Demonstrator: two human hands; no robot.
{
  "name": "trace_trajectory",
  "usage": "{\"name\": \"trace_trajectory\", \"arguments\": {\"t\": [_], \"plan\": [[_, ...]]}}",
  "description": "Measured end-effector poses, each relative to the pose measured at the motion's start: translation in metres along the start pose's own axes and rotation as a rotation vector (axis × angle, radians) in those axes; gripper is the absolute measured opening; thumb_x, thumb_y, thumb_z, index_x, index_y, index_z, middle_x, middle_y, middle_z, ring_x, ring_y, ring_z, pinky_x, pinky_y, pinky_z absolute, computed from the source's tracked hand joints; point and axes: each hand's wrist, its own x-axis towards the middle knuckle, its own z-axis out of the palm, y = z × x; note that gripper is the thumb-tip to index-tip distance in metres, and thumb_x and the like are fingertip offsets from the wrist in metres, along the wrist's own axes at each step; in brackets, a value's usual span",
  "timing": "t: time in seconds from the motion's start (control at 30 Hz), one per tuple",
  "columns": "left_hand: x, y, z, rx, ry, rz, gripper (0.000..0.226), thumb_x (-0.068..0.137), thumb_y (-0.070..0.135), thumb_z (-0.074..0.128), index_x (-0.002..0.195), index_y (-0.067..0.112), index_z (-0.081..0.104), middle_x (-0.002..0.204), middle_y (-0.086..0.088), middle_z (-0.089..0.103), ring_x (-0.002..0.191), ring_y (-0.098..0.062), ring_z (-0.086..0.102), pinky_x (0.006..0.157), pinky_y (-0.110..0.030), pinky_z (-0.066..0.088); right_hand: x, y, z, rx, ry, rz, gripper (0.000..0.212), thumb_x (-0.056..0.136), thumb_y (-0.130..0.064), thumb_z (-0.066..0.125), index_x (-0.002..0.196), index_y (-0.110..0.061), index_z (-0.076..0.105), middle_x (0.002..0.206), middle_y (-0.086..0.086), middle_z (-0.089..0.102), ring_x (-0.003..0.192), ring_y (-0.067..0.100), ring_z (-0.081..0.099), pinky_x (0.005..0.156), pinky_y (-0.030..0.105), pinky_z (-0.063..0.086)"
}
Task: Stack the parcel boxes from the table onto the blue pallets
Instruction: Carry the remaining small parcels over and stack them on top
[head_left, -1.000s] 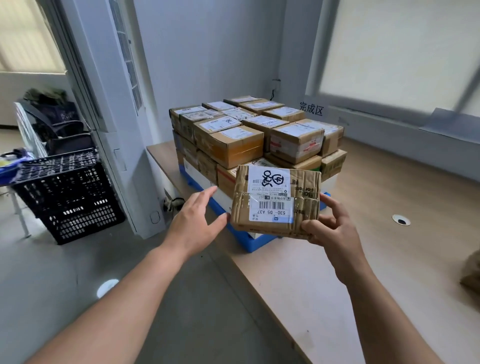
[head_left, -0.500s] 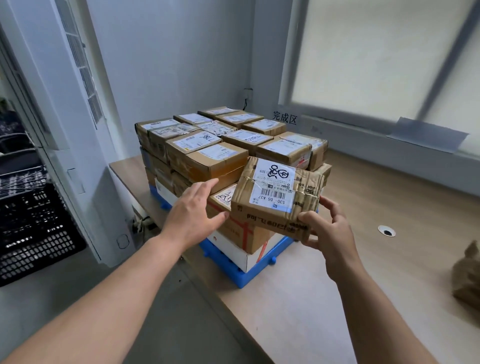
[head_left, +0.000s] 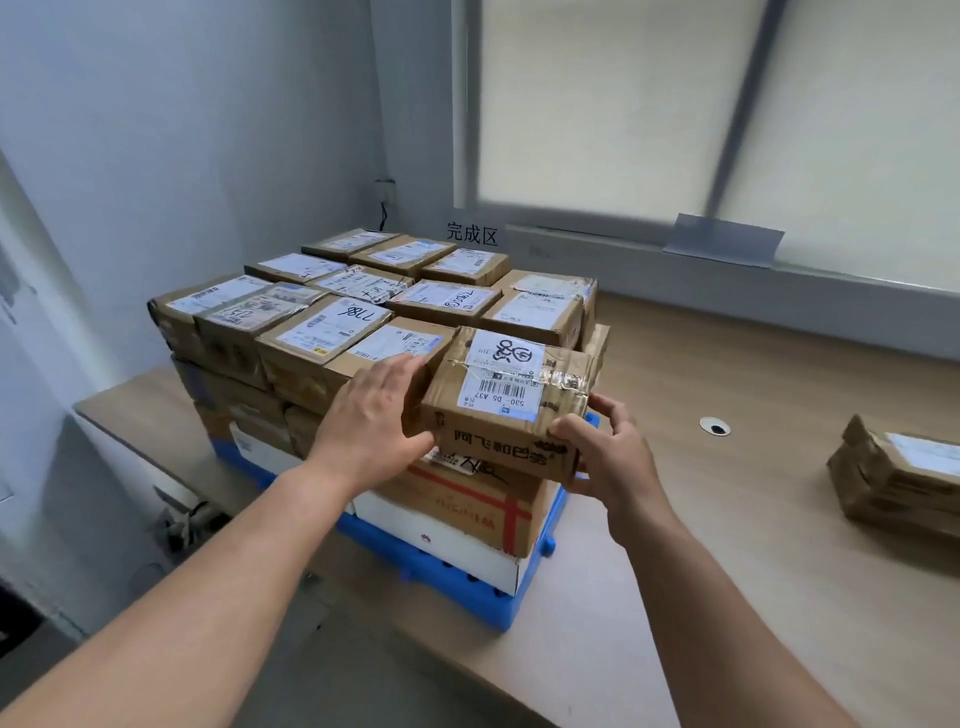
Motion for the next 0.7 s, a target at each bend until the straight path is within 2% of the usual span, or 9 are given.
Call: {"name": "trace_trajectory", "arguments": {"t": [0.07,0.13,0.23,0.27,0.33,0.4,0.53,0.6,0.7], "plan": [[0.004,-0.009,0.001,-0.014,-0.013,0.027,0.083,0.081,0.038,0.066,0.148,0.021,0.021,0.152,0.002,0.028,0.139,-0.015,0.023,0.116,-0.036,0.019,0.000,0.001,0.011,-0.039,0.035,0.021,0.051,0.081,-0.017,0.068,0.126,-0.027,0.045,0.110,0.010,0.065,0.084,0.022,0.069,0.067,0.042,0.058],[0.008,-0.016,0.003,-0.027,-0.013,0.059,0.082,0.082,0.041,0.065,0.148,0.021,0.022,0.152,0.003,0.029,0.140,-0.014,0.023,0.116,-0.036,0.017,0.001,0.003,0.021,-0.078,0.073,0.039,0.052,0.080,-0.024,0.069,0.125,-0.025,0.044,0.109,0.009,0.065,0.090,0.023,0.068,0.064,0.038,0.058],[0.011,-0.021,0.004,-0.041,-0.001,0.113,0.078,0.083,0.044,0.064,0.147,0.022,0.026,0.150,0.003,0.034,0.138,-0.015,0.027,0.114,-0.037,0.018,0.001,0.006,0.033,-0.189,0.153,0.069,0.067,0.063,-0.045,0.071,0.121,-0.020,0.047,0.107,0.006,0.066,0.092,0.022,0.065,0.071,0.040,0.057],[0.012,-0.023,0.004,-0.049,0.010,0.135,0.076,0.083,0.044,0.064,0.146,0.021,0.029,0.148,0.003,0.037,0.137,-0.016,0.030,0.113,-0.038,0.020,0.001,0.007,0.035,-0.237,0.163,0.072,0.063,0.064,-0.049,0.070,0.115,-0.018,0.050,0.105,0.005,0.066,0.090,0.020,0.063,0.072,0.039,0.055],[0.013,-0.026,0.004,-0.061,0.029,0.178,0.069,0.085,0.044,0.062,0.144,0.021,0.035,0.145,0.002,0.042,0.135,-0.017,0.034,0.112,-0.040,0.022,-0.002,0.007,0.038,-0.314,0.168,0.067,0.038,0.078,-0.047,0.065,0.102,-0.019,0.055,0.098,0.002,0.066,0.087,0.019,0.060,0.067,0.034,0.046],[0.014,-0.029,0.006,-0.070,0.046,0.205,0.062,0.088,0.046,0.058,0.141,0.021,0.040,0.143,0.003,0.044,0.133,-0.017,0.035,0.112,-0.039,0.022,-0.004,0.008,0.039,-0.339,0.183,0.053,0.027,0.083,-0.046,0.061,0.093,-0.021,0.056,0.095,0.000,0.066,0.090,0.018,0.061,0.069,0.034,0.047],[0.019,-0.035,0.009,-0.088,0.061,0.223,0.055,0.090,0.049,0.053,0.135,0.018,0.050,0.137,0.002,0.047,0.129,-0.018,0.039,0.109,-0.040,0.025,-0.006,0.007,0.042,-0.377,0.214,0.023,0.025,0.085,-0.048,0.059,0.084,-0.023,0.061,0.092,-0.001,0.068,0.091,0.019,0.063,0.081,0.043,0.051],[0.020,-0.037,0.010,-0.087,0.060,0.233,0.055,0.089,0.052,0.049,0.132,0.018,0.054,0.134,0.001,0.049,0.126,-0.019,0.041,0.107,-0.042,0.028,-0.006,0.008,0.043,-0.406,0.239,0.010,0.028,0.086,-0.050,0.056,0.083,-0.023,0.063,0.092,0.000,0.068,0.093,0.020,0.062,0.083,0.045,0.050],[0.021,-0.039,0.010,-0.069,0.057,0.252,0.052,0.089,0.048,0.056,0.131,0.018,0.055,0.132,0.000,0.049,0.124,-0.020,0.041,0.105,-0.042,0.029,-0.007,0.011,0.045,-0.426,0.262,-0.005,0.028,0.088,-0.051,0.053,0.079,-0.027,0.065,0.091,-0.002,0.068,0.094,0.020,0.061,0.084,0.046,0.051]]}}
